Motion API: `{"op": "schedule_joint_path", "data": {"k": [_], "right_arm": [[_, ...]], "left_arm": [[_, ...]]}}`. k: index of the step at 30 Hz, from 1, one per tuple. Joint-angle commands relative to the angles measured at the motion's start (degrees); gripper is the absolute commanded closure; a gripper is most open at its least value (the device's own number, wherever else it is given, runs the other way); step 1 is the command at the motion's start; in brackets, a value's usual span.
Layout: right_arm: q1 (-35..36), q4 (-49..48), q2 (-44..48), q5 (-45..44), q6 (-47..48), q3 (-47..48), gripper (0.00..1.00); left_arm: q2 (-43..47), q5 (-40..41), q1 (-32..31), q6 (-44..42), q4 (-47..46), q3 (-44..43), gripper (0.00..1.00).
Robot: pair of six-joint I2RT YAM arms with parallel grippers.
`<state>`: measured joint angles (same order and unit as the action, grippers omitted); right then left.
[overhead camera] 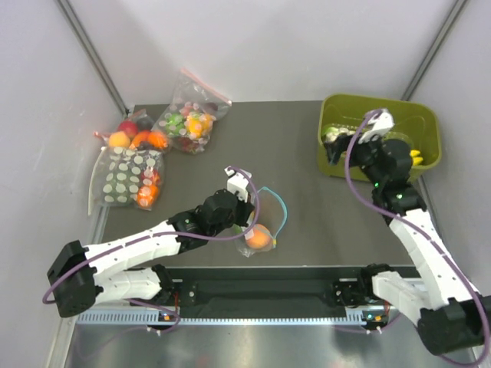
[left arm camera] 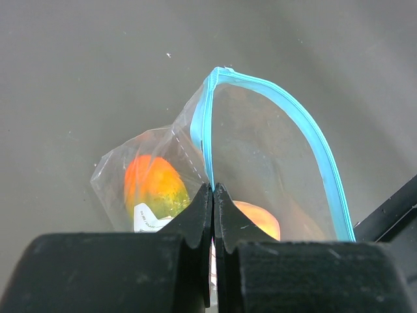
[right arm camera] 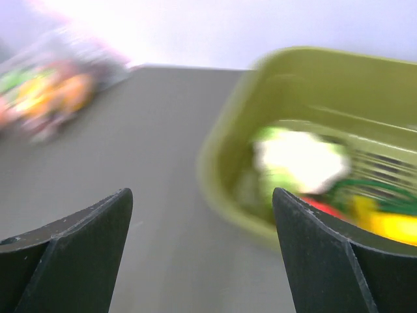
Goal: Open the zip-top bag and remove the fake food
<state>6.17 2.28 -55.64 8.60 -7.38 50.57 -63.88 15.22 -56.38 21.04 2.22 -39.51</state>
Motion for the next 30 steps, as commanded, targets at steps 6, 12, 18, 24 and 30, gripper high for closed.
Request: {"op": "schedule_joint_path", "data": {"k": [6, 12, 18, 24, 30], "right_arm": [[17.8, -0.7, 7.1, 5.7, -4.7, -8.5, 0.18], [26.6, -1.8, 7.4, 15.4, -8.4, -13.0, 0.22], [35.0, -9.6, 7.0, 18.6, -12.5, -17.9, 0.23], [37.9, -13.2, 2.5, 19.6, -14.0, -18.0, 0.25], [39.4, -14.9, -4.8, 17.7, -14.1, -15.3, 0.27]], "left_arm": [[3.2, -0.7, 0.4, -0.5, 2.0, -1.4, 1.0], [3.3, -0.3, 0.6, -0.8, 3.5, -2.1, 1.0], [3.1, -0.4, 0.7, -0.6, 3.7, -1.9, 1.0], [3.3, -0.6, 0.7, -0.4, 3.8, -1.7, 1.0], [4.1, -0.5, 0.7, -0.6, 3.8, -1.1, 1.0]]}}
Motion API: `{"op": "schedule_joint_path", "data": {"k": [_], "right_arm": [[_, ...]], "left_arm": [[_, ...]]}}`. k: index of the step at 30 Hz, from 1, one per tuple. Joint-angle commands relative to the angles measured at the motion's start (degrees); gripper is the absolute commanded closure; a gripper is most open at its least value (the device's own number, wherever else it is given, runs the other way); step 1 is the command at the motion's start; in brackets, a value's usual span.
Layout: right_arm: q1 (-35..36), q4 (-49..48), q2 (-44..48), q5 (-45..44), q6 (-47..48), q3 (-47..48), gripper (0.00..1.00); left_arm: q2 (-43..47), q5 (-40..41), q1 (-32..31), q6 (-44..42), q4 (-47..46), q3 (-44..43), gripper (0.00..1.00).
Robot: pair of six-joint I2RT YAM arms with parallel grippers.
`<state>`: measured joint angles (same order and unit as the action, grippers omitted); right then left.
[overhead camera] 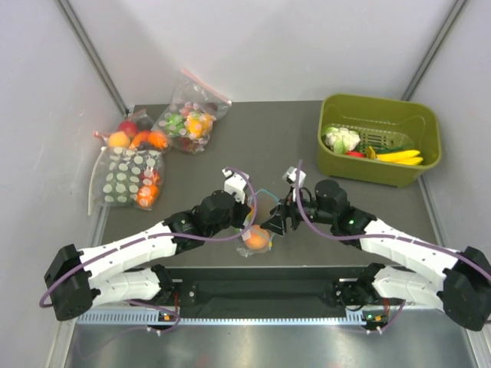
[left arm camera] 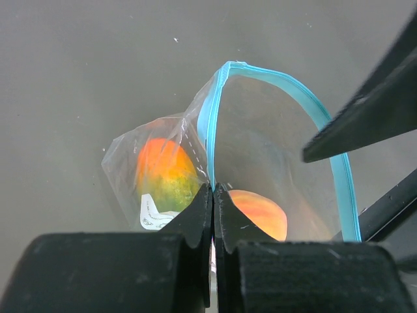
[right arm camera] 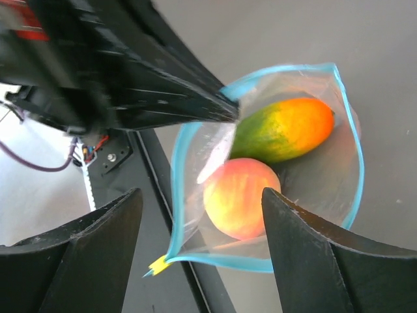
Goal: Open the zip-top bag and remove the fake food
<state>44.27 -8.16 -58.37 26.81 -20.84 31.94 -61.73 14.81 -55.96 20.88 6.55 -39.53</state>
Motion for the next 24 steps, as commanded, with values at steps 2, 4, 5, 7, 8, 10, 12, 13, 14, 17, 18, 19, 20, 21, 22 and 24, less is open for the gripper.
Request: {"op": "schedule_joint_path", "data": {"k": [2, 4, 5, 7, 8, 10, 12, 13, 14, 17, 18, 19, 20, 21, 22, 24], "right_arm": [[1.3, -4.4, -4.1, -3.3, -1.3, 3.9, 0.28], [1.3, -2.8, -5.9, -5.6, -1.2, 5.0, 0.29], [1.9, -2.3, -6.3, -6.5, -1.0, 5.3, 0.29], [2.9, 0.6, -7.5, -9.7, 0.8, 7.0, 0.29], [4.1, 1.6, -7.9, -11.0, 1.4, 7.6, 0.29], [5.6, 3.8, -9.3, -13.1, 2.6, 8.9, 0.29], [6.3, 4.8, -10.2, -13.8, 2.9, 9.5, 0.28], [6.9, 5.3, -11.0, -14.7, 3.3, 10.0, 0.28], [7.2, 6.0, -11.4, -15.1, 3.4, 10.2, 0.28], [8.7, 6.9, -13.2, -17.3, 4.2, 10.8, 0.28], [9.0, 7.7, -13.5, -18.0, 4.4, 10.8, 0.28], [9.3, 8.0, -14.0, -19.4, 4.5, 10.7, 0.28], [9.8, 8.0, -14.3, -19.8, 4.6, 10.4, 0.28], [10.0, 8.0, -14.6, -20.4, 4.5, 10.2, 0.28], [10.1, 8.0, -14.8, -20.6, 4.4, 9.5, 0.28], [10.7, 7.6, -15.3, -20.1, 4.2, 9.0, 0.28]], "left_arm": [[2.1, -0.2, 0.2, -0.4, -0.4, -1.0, 1.0], [2.7, -0.8, 0.2, -0.6, -0.5, -0.7, 1.0], [2.8, -1.0, 0.2, -0.8, -0.6, -0.6, 1.0], [3.2, -1.9, 0.2, -1.2, -0.7, -0.4, 1.0], [3.5, -2.1, 0.2, -1.6, -0.9, -0.3, 1.0], [3.7, -2.9, 0.2, -2.1, -1.6, -0.2, 1.0], [3.8, -3.2, 0.2, -2.3, -2.1, 0.0, 1.0], [3.9, -3.3, 0.2, -2.3, -2.8, 0.1, 1.0], [4.3, -3.5, 0.2, -2.3, -3.1, 0.3, 1.0], [4.7, -3.6, 0.2, -2.5, -4.0, 0.6, 1.0], [5.0, -3.6, 0.2, -2.7, -4.0, 0.6, 1.0], [5.0, -3.6, 0.2, -2.7, -4.0, 0.6, 1.0], [5.4, -3.6, 0.2, -2.8, -4.0, 0.8, 1.0], [5.9, -3.5, 0.2, -2.9, -4.0, 0.8, 1.0], [6.3, -3.3, 0.2, -2.9, -3.9, 0.8, 1.0], [7.0, -2.4, 0.2, -2.7, -4.2, 1.1, 1.0]]}}
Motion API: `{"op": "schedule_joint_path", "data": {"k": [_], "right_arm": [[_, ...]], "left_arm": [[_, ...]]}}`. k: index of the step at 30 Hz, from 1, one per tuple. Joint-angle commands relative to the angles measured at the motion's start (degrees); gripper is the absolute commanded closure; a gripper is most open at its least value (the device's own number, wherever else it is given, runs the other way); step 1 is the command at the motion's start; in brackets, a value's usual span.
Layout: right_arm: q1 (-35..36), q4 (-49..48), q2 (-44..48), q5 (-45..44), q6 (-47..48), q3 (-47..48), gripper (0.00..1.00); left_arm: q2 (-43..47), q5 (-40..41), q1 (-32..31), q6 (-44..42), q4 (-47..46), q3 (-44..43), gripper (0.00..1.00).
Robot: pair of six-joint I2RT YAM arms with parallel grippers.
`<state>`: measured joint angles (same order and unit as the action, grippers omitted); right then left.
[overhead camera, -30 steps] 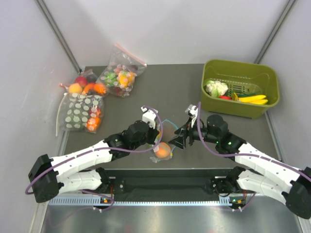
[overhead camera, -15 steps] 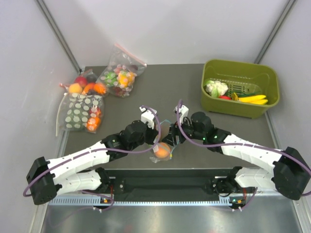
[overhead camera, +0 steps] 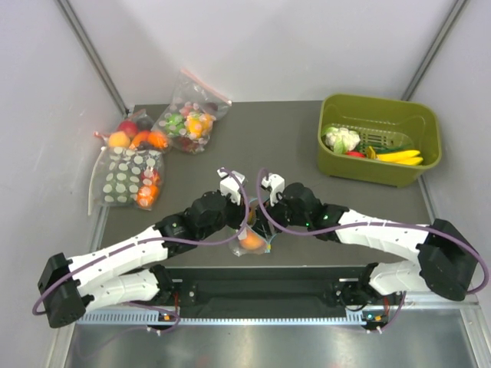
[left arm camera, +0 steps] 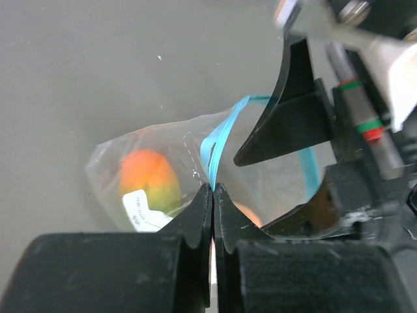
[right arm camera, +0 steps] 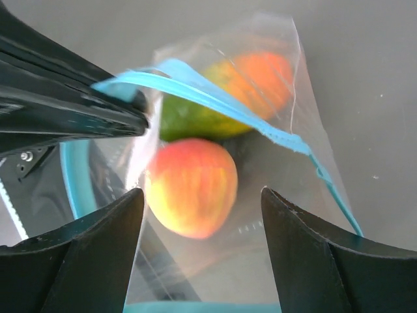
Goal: Open the zip-top bag and remove the fake food
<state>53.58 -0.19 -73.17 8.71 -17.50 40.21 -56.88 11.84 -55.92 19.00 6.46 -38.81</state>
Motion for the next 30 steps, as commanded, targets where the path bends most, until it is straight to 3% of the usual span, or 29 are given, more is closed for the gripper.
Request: {"op": "schedule_joint_path", "data": {"k": [1, 8, 15, 18, 19, 22, 26, 30], "right_arm": [[2.1, -0.5, -1.0, -1.9, 0.9, 0.6, 0.27], [6.9, -2.1, -2.7, -1.3, 0.8, 0.8, 0.22], [8.8, -13.5, -4.2, -5.6, -3.7, -5.7, 0.21], [8.9, -16.0, -5.1, -7.7, -5.7, -7.9, 0.2], [8.9, -16.5, -5.1, -8.1, -6.1, -8.4, 0.2], [8.8, -18.1, -4.9, -9.8, -7.0, -10.0, 0.21], [8.8, -18.9, -4.4, -11.1, -7.6, -10.7, 0.2], [8.8, -19.1, -3.5, -12.3, -7.7, -10.8, 0.2]], "left_arm": [[2.3, 0.7, 0.1, -0.7, -4.1, 0.5, 1.0], [1.4, 0.6, 0.1, 0.1, -5.4, 1.0, 1.0], [1.1, -2.6, 0.1, 0.5, -10.0, 2.9, 1.0], [2.6, -1.6, 0.1, 0.1, -8.0, 2.7, 0.84], [3.3, -0.9, 0.1, -0.2, -7.7, 2.9, 0.67], [10.4, 1.9, 0.2, -0.2, -6.6, 5.0, 0.5], [16.4, 4.2, 0.2, 0.9, -3.4, 8.1, 0.37], [17.6, 6.6, 0.2, 4.1, -0.5, 10.7, 0.37]]}}
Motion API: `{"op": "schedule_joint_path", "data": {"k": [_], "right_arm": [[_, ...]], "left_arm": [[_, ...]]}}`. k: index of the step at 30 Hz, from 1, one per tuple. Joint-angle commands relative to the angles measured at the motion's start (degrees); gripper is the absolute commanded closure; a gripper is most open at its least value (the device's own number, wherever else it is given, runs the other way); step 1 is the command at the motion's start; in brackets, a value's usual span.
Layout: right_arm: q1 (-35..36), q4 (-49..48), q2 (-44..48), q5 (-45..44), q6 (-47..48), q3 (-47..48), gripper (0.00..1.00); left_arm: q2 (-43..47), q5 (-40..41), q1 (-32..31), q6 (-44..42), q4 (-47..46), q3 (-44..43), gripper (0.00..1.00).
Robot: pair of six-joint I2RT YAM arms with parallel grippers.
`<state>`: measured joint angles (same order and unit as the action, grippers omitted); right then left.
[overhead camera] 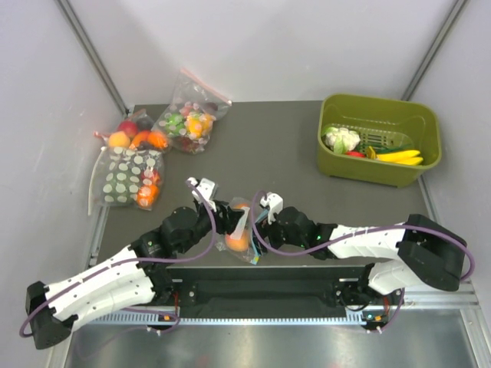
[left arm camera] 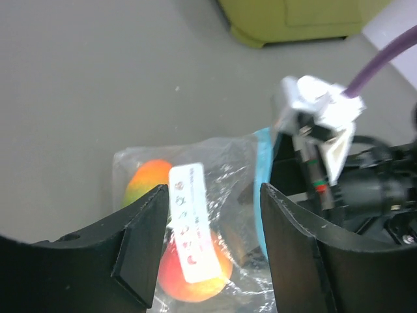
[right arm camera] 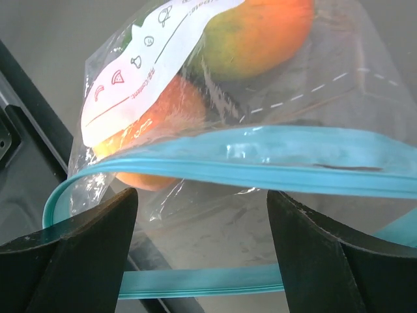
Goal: Open the zip-top bag and remove the fake food
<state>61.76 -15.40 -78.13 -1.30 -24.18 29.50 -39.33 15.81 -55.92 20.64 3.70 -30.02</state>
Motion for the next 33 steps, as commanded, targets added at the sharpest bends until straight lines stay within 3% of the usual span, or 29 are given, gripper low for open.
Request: {"op": "schedule_joint_path", "data": {"k": [1, 10, 19, 23, 24, 30, 33], "right_arm": [[0.6, -3.8, 1.7, -2.2, -1.0, -0.1, 0.2], [0.6, -4.1, 4.6, -3.0, -1.4, -0.1, 0.2], [0.6, -6.0, 4.4, -2.2, -2.4, -0.2, 0.2], [0.6, -6.8, 4.5, -2.0, -2.9, -0.7, 0.2], [0.6, -7.1, 4.4, -1.7, -3.0, -0.8, 0.2], [0.5, -8.9, 4.3, -1.1, -3.7, -1.6, 0.2], [0.6, -10.4, 4.1, -1.1, -3.9, -2.3, 0.2]], "left_arm": [[-0.3, 3.3, 0.2, 4.0, 3.5, 2.9, 0.37], [-0.3, 3.9, 0.2, 12.0, 5.5, 9.6, 0.37], [-2.1, -0.2, 0.2, 15.3, -0.1, 13.8, 0.43], [-3.7, -1.3, 0.2, 15.7, -2.3, 14.3, 0.62], [-3.8, -1.7, 0.1, 15.6, -2.8, 14.4, 0.71], [-5.0, -2.7, 0.2, 15.6, -3.2, 14.7, 0.98], [-4.5, -4.0, 0.2, 15.6, -5.3, 14.8, 1.0]]}}
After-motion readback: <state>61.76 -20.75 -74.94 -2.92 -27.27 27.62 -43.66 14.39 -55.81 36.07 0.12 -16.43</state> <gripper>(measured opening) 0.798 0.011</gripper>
